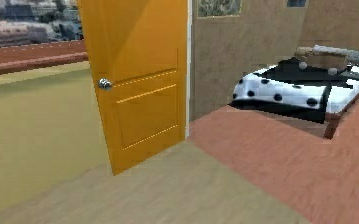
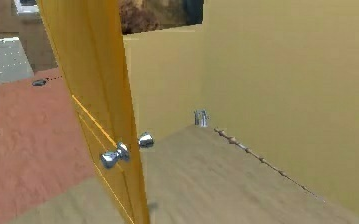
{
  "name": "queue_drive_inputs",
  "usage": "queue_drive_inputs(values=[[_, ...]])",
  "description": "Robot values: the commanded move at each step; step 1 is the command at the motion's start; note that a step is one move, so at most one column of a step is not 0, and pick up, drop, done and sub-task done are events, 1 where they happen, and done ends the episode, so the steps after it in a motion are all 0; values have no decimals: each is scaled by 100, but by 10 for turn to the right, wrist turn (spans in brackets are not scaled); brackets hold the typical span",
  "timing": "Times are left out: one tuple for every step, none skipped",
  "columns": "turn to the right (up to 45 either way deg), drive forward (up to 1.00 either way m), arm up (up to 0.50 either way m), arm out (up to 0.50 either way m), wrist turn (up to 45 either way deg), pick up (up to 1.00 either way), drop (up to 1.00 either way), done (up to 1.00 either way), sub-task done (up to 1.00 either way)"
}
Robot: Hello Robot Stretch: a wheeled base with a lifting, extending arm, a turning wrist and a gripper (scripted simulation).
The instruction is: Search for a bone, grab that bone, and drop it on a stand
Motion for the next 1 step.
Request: queue_drive_inputs(values=[[0, 40, 0, 0, 0, 0, 0, 0, 0]])
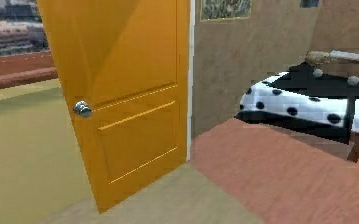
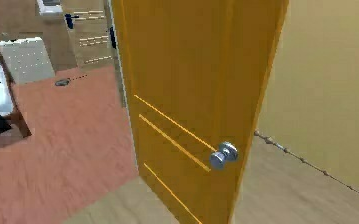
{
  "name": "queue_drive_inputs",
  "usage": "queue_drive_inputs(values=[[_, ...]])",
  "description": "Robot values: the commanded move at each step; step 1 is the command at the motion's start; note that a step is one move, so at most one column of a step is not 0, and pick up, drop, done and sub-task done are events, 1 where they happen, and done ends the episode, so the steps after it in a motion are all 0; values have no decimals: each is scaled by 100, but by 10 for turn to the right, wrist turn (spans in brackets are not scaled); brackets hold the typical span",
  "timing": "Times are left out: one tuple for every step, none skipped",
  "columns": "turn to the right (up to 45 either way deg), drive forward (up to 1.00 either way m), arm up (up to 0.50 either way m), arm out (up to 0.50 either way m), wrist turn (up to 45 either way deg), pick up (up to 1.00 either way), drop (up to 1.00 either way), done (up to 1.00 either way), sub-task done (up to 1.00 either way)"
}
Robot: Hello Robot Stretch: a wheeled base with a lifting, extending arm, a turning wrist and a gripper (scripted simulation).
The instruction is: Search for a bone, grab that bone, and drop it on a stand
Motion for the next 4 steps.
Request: queue_drive_inputs(values=[[450, 0, 0, 0, 0, 0, 0, 0, 0], [30, 0, 0, 0, 0, 0, 0, 0, 0], [0, 55, 0, 0, 0, 0, 0, 0, 0], [60, 0, 0, 0, 0, 0, 0, 0, 0]])
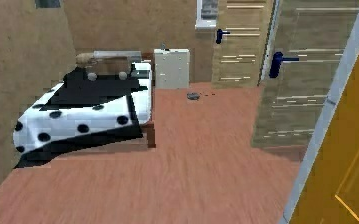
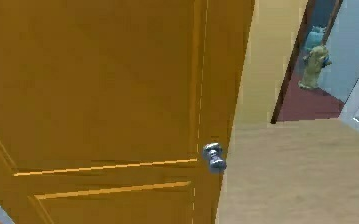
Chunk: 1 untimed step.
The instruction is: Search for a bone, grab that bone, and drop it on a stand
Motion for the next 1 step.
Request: queue_drive_inputs(values=[[0, 90, 0, 0, 0, 0, 0, 0, 0]])
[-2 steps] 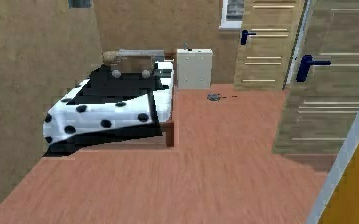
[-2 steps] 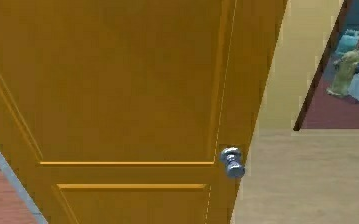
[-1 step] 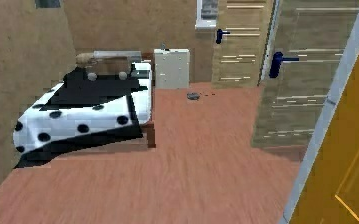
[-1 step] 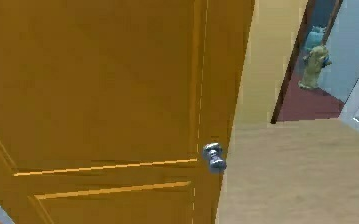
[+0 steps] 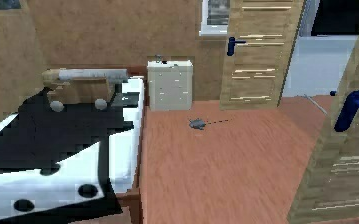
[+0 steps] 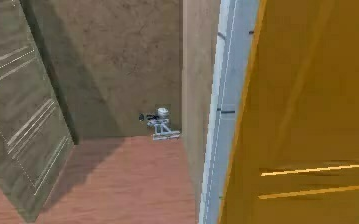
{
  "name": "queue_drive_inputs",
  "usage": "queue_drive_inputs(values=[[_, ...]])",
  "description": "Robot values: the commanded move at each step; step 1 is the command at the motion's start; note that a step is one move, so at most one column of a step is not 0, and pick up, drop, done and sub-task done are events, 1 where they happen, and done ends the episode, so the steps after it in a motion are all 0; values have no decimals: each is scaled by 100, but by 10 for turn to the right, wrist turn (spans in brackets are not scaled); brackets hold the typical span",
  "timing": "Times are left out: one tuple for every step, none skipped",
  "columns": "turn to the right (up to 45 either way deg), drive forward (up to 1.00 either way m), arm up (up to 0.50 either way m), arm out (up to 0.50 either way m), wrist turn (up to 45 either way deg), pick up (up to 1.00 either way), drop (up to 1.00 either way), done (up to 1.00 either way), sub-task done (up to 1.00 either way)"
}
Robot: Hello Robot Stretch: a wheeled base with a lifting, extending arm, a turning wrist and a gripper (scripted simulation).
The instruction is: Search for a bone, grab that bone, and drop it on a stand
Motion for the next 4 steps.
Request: queue_drive_inputs(values=[[210, 0, 0, 0, 0, 0, 0, 0, 0], [0, 100, 0, 0, 0, 0, 0, 0, 0], [-240, 0, 0, 0, 0, 0, 0, 0, 0], [0, 25, 0, 0, 0, 0, 0, 0, 0]])
